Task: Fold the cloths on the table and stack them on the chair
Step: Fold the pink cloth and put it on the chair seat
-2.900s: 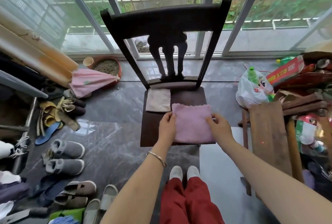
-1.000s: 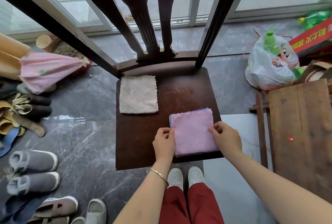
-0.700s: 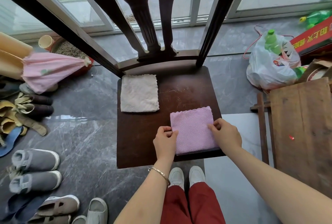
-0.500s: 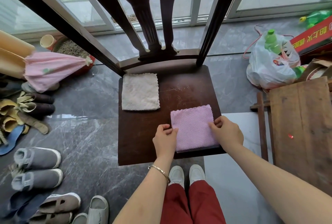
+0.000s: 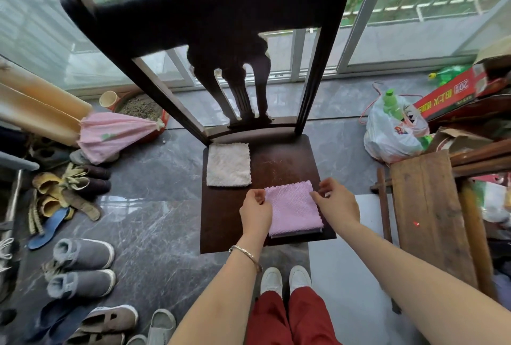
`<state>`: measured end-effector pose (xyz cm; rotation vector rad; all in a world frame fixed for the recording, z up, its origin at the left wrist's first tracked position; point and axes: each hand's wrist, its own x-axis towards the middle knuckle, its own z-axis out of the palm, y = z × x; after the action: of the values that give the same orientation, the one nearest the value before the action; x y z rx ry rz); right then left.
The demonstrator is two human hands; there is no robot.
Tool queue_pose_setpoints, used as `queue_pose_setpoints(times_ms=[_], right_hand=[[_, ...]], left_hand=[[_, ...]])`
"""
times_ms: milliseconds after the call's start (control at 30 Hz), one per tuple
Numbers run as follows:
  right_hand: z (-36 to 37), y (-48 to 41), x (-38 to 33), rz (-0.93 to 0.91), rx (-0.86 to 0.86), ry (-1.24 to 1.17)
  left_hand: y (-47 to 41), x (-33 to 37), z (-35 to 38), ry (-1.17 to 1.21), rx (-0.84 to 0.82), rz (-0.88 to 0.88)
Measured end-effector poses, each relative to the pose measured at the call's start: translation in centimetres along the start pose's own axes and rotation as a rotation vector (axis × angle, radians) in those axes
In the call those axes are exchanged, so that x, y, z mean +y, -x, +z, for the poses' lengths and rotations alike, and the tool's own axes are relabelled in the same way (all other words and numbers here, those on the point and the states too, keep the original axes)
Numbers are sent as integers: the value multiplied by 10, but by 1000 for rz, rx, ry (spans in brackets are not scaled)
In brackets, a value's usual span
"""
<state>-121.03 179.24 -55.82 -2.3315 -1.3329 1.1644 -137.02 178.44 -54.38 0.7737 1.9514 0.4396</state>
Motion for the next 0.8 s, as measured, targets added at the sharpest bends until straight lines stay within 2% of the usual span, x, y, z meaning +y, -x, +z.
queue_pose_setpoints(times_ms=[167,367,600,800], right_hand=[[-36,40,-32,-81,1,-84],[-71,96,-56,-190,-11,17],[-103,148,-68,-241,-9,2],[-118,185,-73,-230,14,-75]], left_hand=[[43,36,-25,74,3,61],[94,63,-50,144,24,117],[146,73,-68,204,-23,148],[174,77,-77,164,-81,249]])
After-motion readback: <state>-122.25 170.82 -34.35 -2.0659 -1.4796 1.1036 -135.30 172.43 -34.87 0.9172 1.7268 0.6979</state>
